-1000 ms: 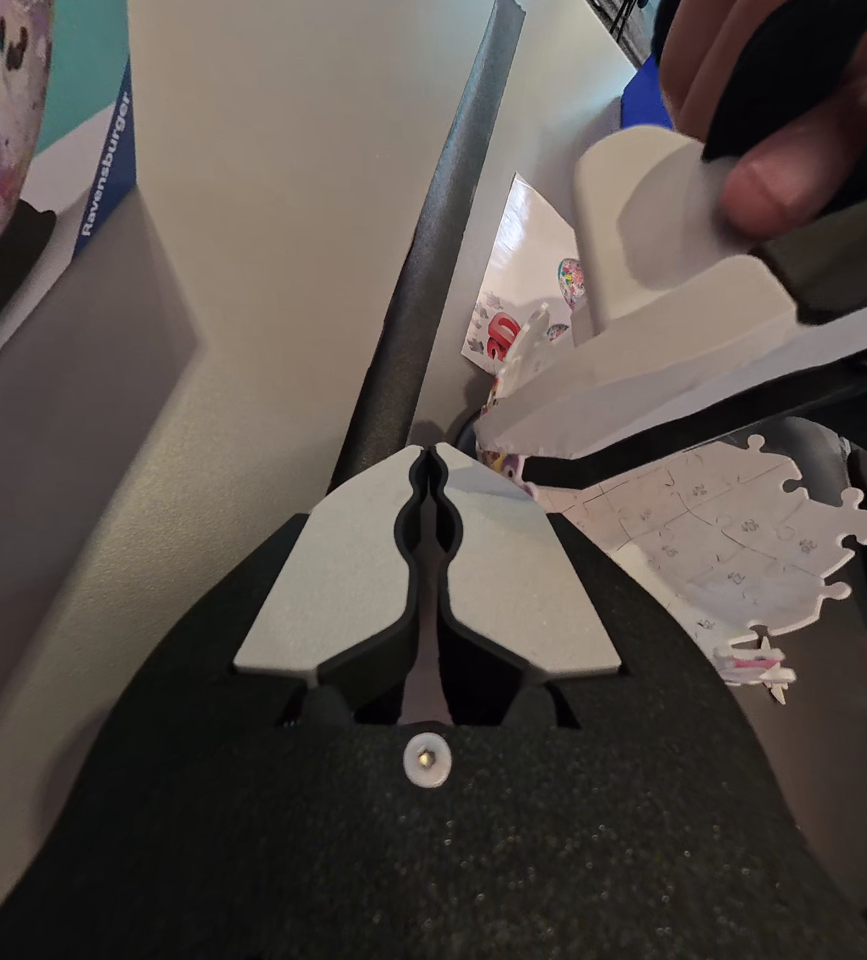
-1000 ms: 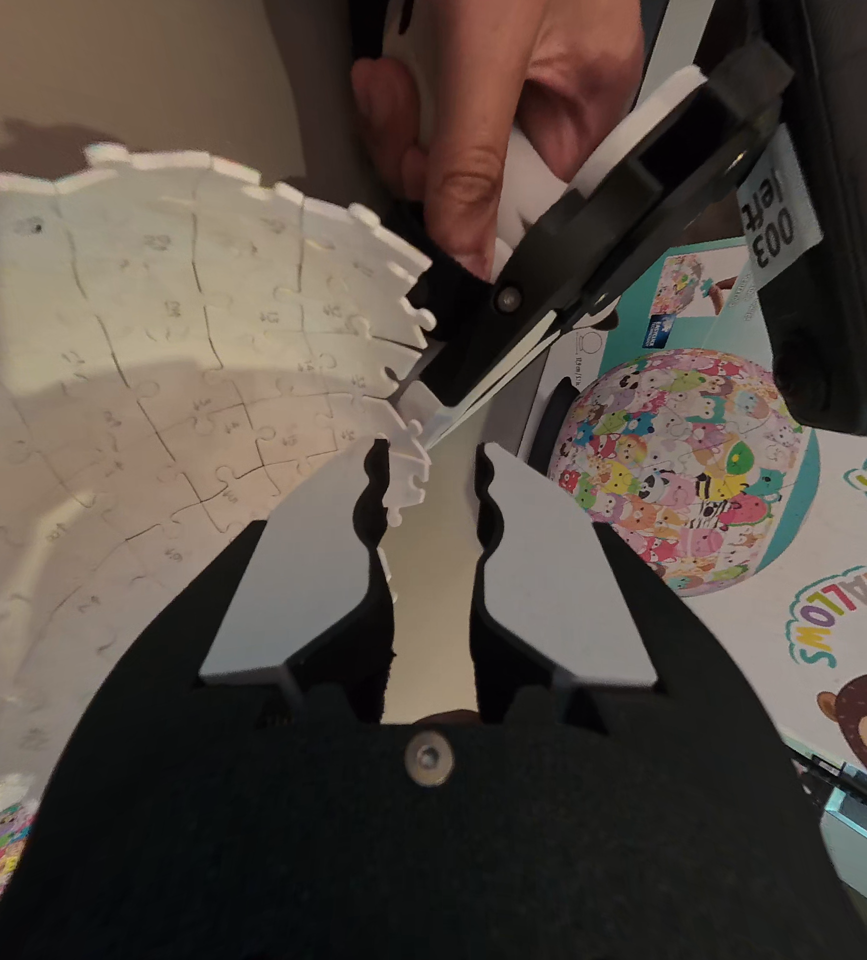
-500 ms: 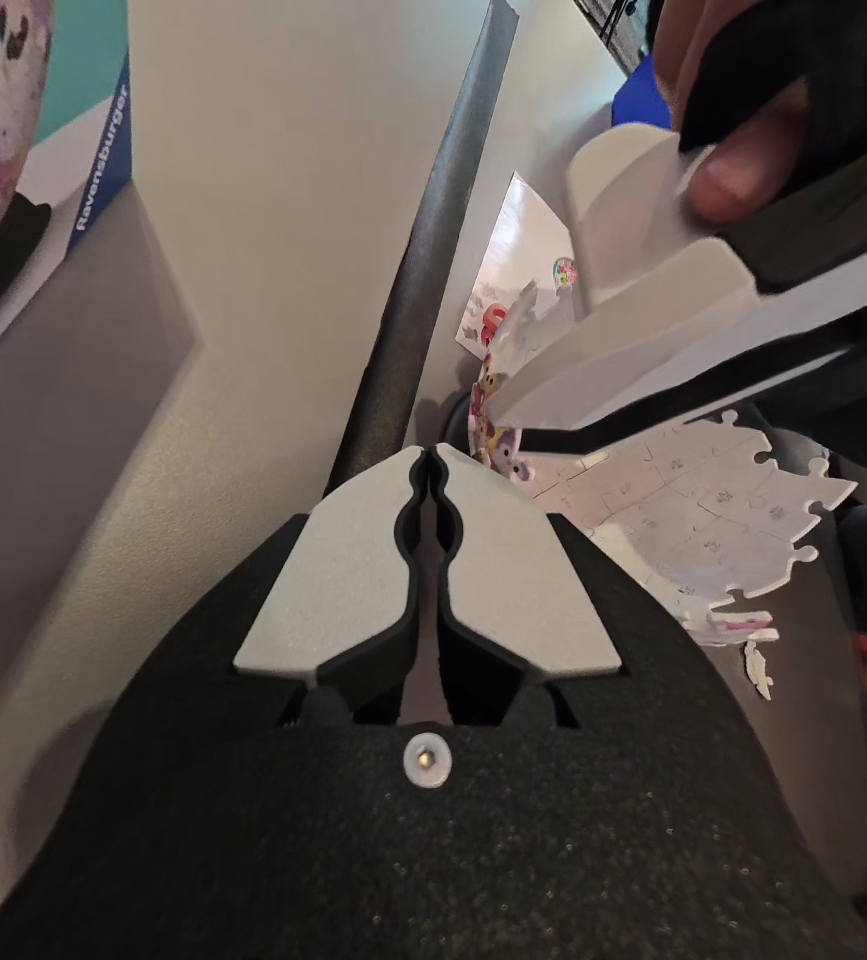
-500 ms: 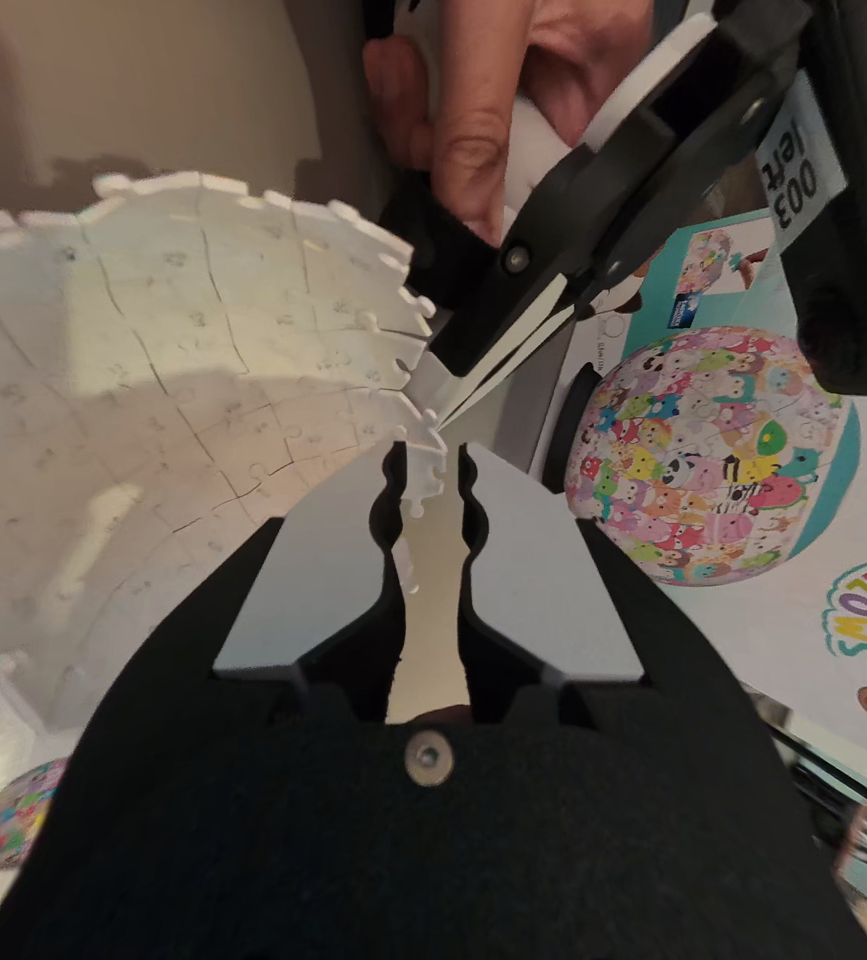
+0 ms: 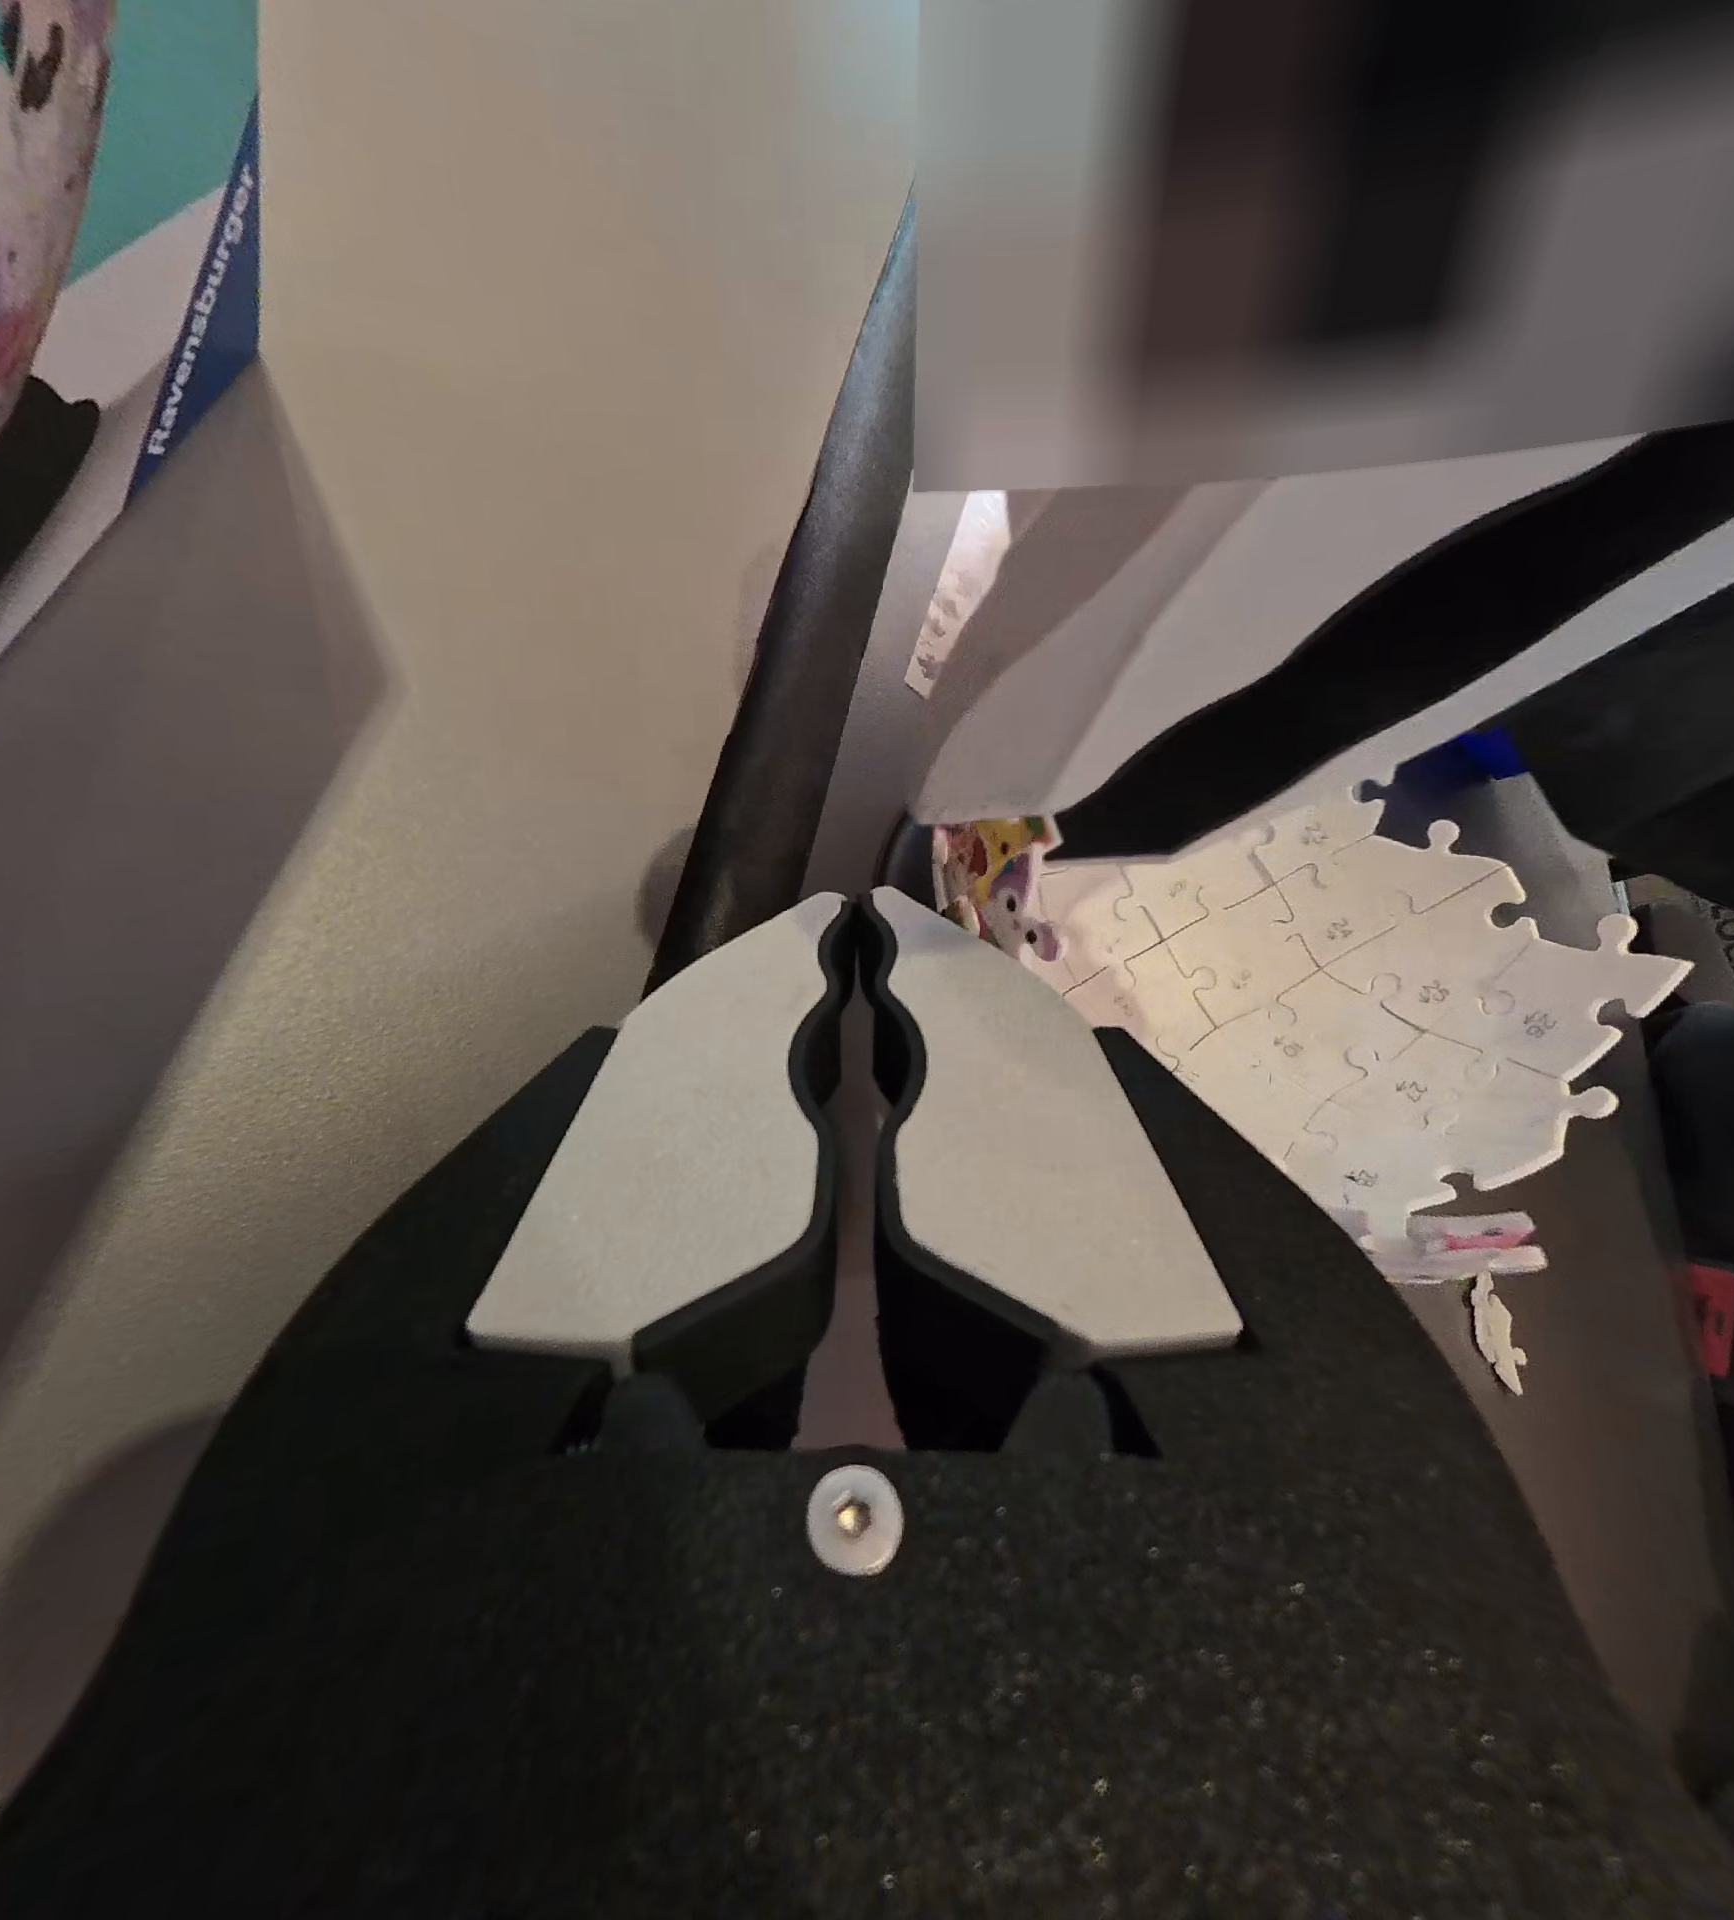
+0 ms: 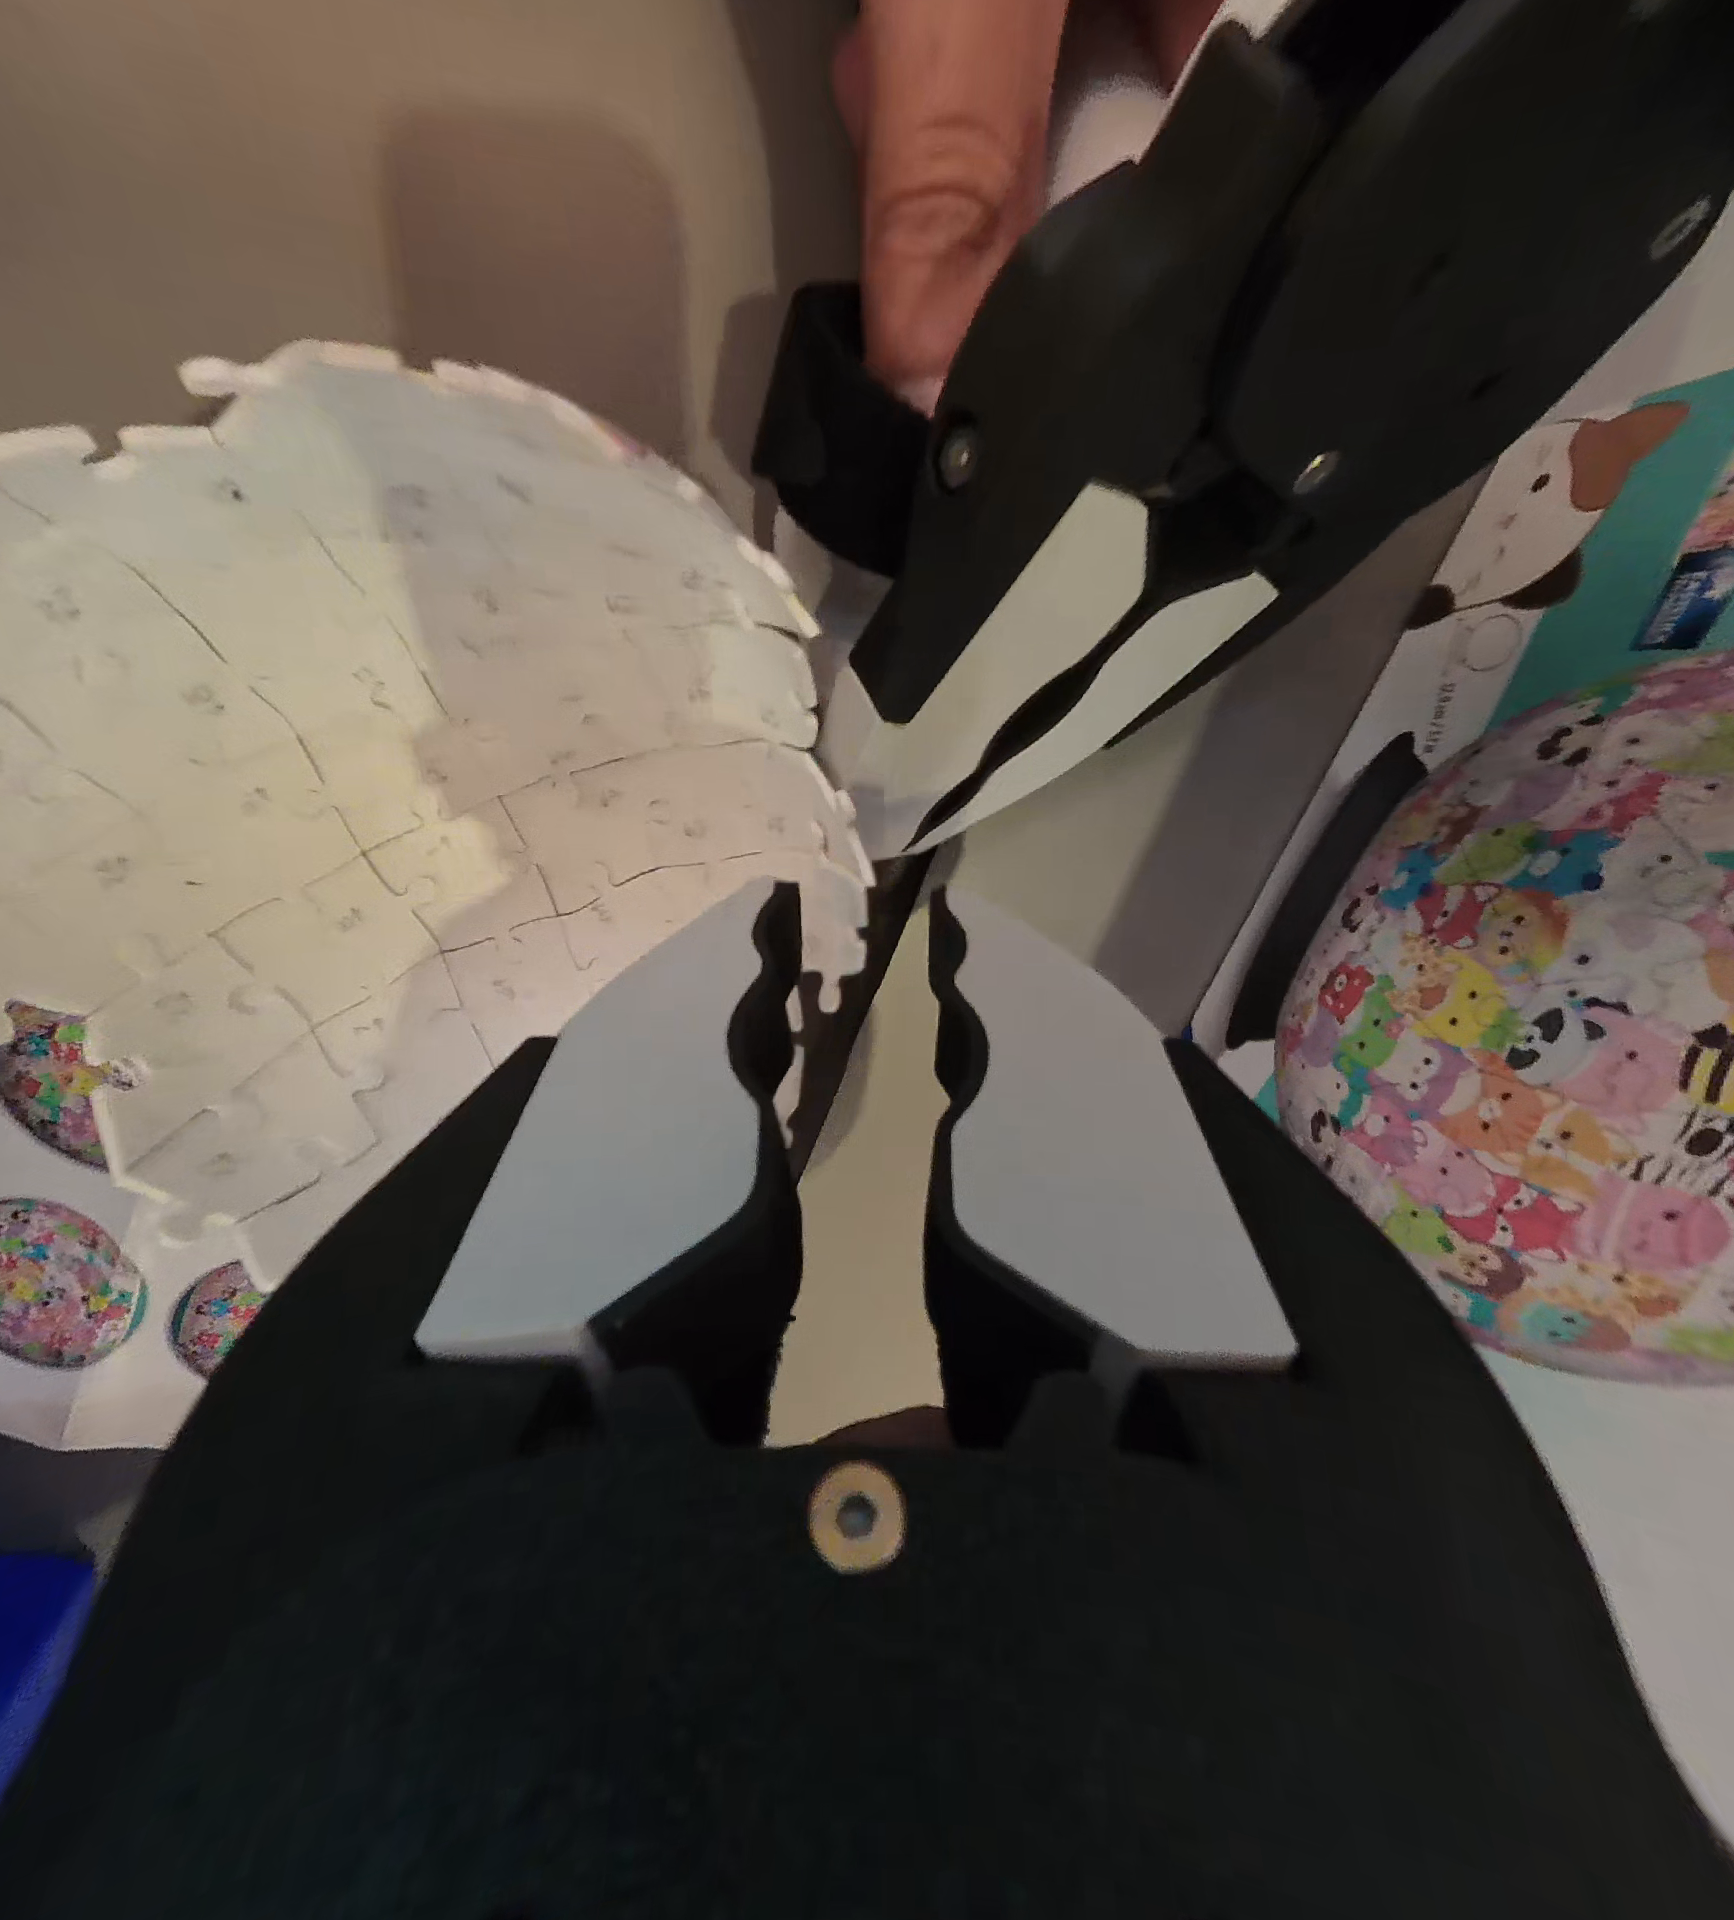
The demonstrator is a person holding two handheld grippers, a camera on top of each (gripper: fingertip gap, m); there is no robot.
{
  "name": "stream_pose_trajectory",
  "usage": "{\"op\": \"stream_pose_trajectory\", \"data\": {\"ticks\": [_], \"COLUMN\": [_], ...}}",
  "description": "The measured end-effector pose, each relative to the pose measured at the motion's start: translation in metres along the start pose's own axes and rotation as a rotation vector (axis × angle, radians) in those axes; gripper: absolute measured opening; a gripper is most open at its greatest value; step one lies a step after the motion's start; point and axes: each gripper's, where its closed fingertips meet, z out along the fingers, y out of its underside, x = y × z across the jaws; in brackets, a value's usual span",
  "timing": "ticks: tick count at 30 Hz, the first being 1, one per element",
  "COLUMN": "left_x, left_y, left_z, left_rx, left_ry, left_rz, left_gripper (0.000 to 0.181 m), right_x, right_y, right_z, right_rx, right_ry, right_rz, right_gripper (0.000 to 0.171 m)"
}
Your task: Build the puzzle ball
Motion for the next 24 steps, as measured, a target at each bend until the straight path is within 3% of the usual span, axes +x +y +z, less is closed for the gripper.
{"op": "stream_pose_trajectory", "data": {"ticks": [5,19,24], "left_x": [0.0008,0.0011,0.0018], "left_y": [0.0004,0.0003,0.0003], "left_z": [0.0005,0.0008,0.0013], "left_rx": [-0.004,-0.005,-0.008], "left_ry": [0.004,0.006,0.008], "left_rz": [0.003,0.003,0.007], "left_gripper": [0.0,0.0,0.0], "right_x": [-0.0016,-0.0012,-0.0009], "right_y": [-0.0054,-0.0034,0.0029], "right_z": [-0.0026,0.0005,0.0005], "right_rx": [0.053,0.036,0.006], "right_ry": [-0.039,-0.005,-0.008], "right_rz": [-0.019,-0.045,-0.017], "right_gripper": [0.006,0.007,0.024]}}
